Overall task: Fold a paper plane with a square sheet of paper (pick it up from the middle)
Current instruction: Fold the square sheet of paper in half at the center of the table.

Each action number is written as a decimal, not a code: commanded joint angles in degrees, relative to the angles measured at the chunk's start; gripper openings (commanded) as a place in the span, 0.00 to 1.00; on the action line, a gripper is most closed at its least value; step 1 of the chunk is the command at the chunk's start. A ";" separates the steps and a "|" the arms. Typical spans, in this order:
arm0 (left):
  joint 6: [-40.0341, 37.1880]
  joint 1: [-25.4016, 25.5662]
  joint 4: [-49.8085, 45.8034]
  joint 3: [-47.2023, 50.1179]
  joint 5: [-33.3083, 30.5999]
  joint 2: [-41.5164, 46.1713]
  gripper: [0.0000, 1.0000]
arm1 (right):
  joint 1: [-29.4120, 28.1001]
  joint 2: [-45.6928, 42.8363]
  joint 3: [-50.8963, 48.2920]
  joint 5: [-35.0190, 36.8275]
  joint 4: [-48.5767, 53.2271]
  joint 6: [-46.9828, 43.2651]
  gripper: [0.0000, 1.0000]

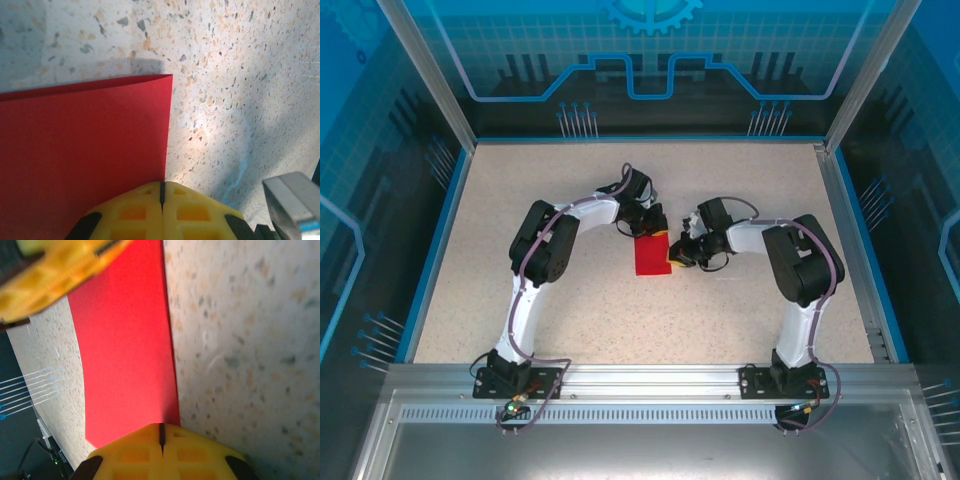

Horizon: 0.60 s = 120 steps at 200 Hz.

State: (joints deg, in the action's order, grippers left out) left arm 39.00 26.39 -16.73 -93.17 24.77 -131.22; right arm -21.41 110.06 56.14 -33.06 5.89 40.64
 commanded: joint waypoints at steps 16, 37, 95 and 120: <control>0.18 -0.20 -4.96 2.78 -7.05 -2.29 0.00 | -3.04 -1.62 -5.42 -0.27 6.92 1.27 0.04; -0.03 -0.20 -4.84 2.99 -7.02 -2.34 0.00 | -3.70 -3.00 -8.77 -0.22 7.33 1.37 0.04; -1.34 -0.22 -4.59 1.06 -4.00 -1.23 0.00 | -2.89 -9.64 -6.11 1.17 8.15 1.02 0.04; -1.74 -0.28 -4.40 -0.76 -0.91 2.76 0.03 | -1.00 -14.26 -1.76 4.43 7.09 -0.32 0.05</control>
State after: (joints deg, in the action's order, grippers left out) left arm 38.70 26.41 -16.62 -93.01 24.93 -130.93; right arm -23.73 101.14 50.17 -31.79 11.16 41.30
